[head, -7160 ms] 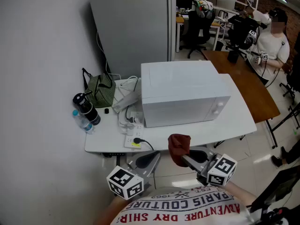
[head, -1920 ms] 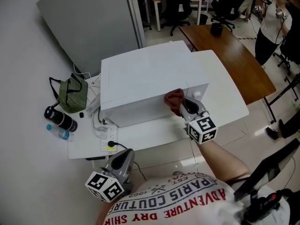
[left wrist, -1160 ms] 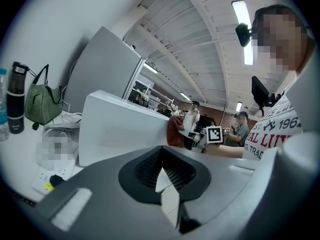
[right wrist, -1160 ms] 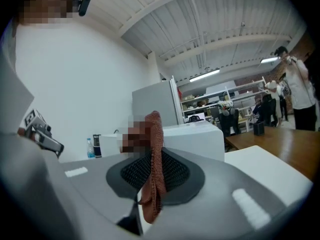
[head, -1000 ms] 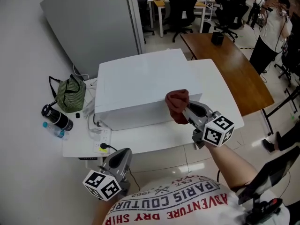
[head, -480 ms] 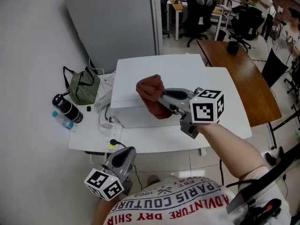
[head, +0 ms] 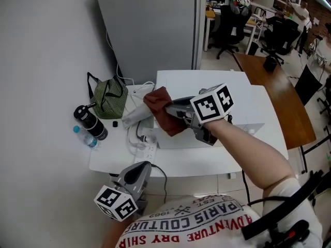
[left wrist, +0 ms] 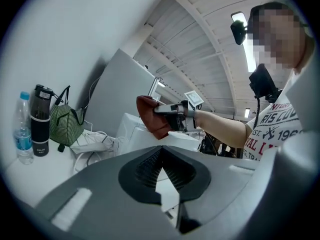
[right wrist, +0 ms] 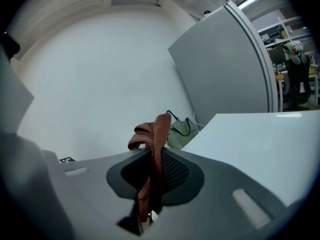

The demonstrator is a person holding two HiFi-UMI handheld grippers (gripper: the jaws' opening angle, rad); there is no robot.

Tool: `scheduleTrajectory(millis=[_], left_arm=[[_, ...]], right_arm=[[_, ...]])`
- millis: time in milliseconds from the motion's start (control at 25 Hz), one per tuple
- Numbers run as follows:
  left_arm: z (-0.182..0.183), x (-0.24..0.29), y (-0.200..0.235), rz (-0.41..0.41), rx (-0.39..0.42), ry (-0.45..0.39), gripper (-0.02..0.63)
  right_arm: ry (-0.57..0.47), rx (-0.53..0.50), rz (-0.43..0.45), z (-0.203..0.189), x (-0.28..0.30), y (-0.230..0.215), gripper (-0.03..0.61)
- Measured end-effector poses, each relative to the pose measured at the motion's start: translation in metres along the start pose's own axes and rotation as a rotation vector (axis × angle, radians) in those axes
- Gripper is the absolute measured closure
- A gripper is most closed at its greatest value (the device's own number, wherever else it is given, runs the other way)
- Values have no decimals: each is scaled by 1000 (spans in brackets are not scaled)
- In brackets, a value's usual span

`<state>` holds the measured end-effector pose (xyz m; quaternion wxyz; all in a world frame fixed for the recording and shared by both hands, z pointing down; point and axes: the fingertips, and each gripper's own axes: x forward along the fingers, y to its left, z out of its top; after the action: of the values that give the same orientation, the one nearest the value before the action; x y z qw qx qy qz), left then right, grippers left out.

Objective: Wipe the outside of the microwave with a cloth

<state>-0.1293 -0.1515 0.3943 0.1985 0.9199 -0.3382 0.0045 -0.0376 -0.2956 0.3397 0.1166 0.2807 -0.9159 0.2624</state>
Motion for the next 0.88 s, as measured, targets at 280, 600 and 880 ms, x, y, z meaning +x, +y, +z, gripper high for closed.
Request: scheduleTrajectory(millis=[280, 600, 880], left_arm=[[4, -11, 25, -42, -10, -24, 612], [19, 2, 9, -80, 44, -50, 612], [18, 20, 2, -103, 31, -51, 612]], right_arm=[[125, 16, -103, -15, 24, -26, 538], [256, -24, -185, -24, 20, -44, 538], [304, -33, -243, -33, -14, -68, 538]])
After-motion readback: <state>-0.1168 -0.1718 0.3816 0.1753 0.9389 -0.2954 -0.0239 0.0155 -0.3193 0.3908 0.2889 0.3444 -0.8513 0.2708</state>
